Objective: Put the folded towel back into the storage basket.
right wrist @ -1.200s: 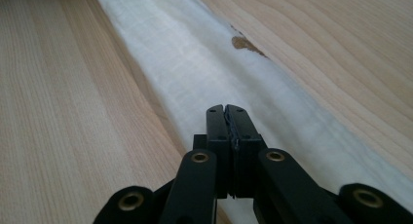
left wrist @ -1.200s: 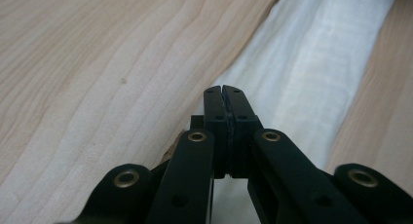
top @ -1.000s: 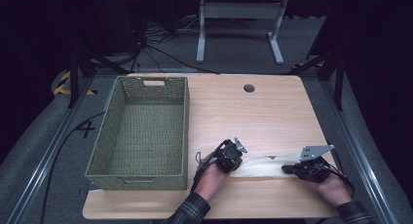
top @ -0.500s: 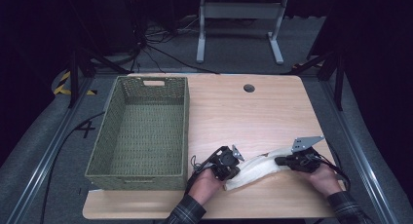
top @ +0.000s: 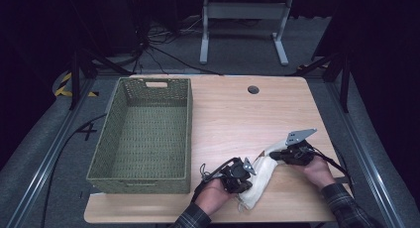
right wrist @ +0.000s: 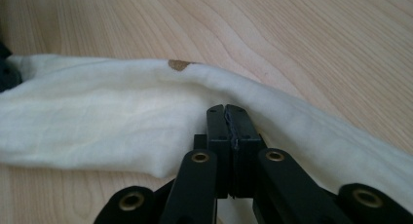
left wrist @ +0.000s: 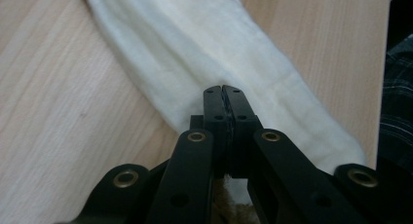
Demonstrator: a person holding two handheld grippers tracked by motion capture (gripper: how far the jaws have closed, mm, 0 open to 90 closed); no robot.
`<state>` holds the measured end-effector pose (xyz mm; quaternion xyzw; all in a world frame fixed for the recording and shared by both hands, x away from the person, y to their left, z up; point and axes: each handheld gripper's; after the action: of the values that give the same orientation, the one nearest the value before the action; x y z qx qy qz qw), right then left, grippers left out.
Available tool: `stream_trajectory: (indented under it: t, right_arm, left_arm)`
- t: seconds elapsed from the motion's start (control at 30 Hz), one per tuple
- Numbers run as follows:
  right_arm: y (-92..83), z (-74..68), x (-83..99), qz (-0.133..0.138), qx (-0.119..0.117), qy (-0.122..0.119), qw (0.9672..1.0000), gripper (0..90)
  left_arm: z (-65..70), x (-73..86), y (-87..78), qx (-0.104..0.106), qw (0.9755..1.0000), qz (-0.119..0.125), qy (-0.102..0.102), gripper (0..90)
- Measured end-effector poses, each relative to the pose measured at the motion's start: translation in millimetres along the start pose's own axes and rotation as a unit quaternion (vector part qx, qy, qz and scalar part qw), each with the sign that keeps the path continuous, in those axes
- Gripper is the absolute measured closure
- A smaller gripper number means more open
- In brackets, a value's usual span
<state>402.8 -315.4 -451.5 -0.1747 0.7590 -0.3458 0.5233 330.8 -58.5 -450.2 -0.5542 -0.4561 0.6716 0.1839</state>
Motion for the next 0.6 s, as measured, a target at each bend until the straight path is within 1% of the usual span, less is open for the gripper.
stream_trajectory:
  t: [0.03,0.13,0.17,0.2,0.23,0.27,0.3,0.4,0.43,0.47,0.53,0.6]
  right_arm:
    - [1.0,1.5,-1.6,-0.001,-0.003,0.0,1.0,89.5]
    - [5.2,4.8,-6.9,-0.002,-0.007,-0.004,1.0,89.5]
    - [7.0,5.3,-9.0,-0.002,-0.007,-0.006,1.0,89.5]
    - [9.3,5.6,-11.8,-0.004,-0.008,-0.009,0.9999,89.4]
    - [11.3,6.0,-13.3,-0.003,-0.011,-0.014,0.9998,89.4]
    - [12.4,6.0,-14.3,-0.003,-0.013,-0.011,0.9999,89.5]
    - [13.9,6.5,-16.4,-0.004,-0.013,-0.013,0.9998,89.4]
    - [19.7,5.6,-22.6,-0.009,-0.017,-0.021,0.9996,89.4]
    - [22.1,5.3,-24.7,-0.008,-0.019,-0.025,0.9995,89.4]
    - [26.3,5.1,-28.3,-0.008,-0.023,-0.028,0.9993,89.4]
    - [31.6,3.9,-33.3,-0.009,-0.028,-0.033,0.999,89.4]
    - [37.6,2.7,-38.0,-0.007,-0.032,-0.038,0.9987,89.4]
  left_arm:
    - [1.3,-0.8,0.4,0.005,1.0,-0.001,0.006,89.6]
    - [5.4,-2.6,2.3,0.012,0.9999,0.003,0.011,89.7]
    - [6.6,-3.6,2.6,0.016,0.9997,0.001,0.016,89.6]
    - [8.3,-4.0,3.1,0.019,0.9997,0.0,0.015,89.7]
    - [9.2,-4.4,3.5,0.021,0.9996,0.001,0.018,89.6]
    - [11.0,-4.8,4.0,0.023,0.9996,0.002,0.018,89.6]
    - [11.9,-5.4,4.6,0.025,0.9994,0.004,0.021,89.6]
    - [15.0,-7.0,6.6,0.036,0.999,0.007,0.025,89.6]
    - [17.3,-7.7,7.0,0.04,0.9989,0.003,0.023,89.7]
    - [17.3,-7.7,7.0,0.04,0.9989,0.003,0.023,89.7]
    - [19.8,-9.5,8.6,0.044,0.9985,0.008,0.032,89.6]
    - [20.6,-9.9,9.2,0.049,0.9982,0.007,0.034,89.6]
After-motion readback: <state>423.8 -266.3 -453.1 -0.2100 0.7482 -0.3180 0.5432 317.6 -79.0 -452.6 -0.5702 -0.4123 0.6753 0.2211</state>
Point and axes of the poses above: each handheld gripper's, and its own axes: y roughly forward along the jaws, x roughly out of its underside, z roughly to its right, and after that the axes turned 13 degrees about -x, right-handed
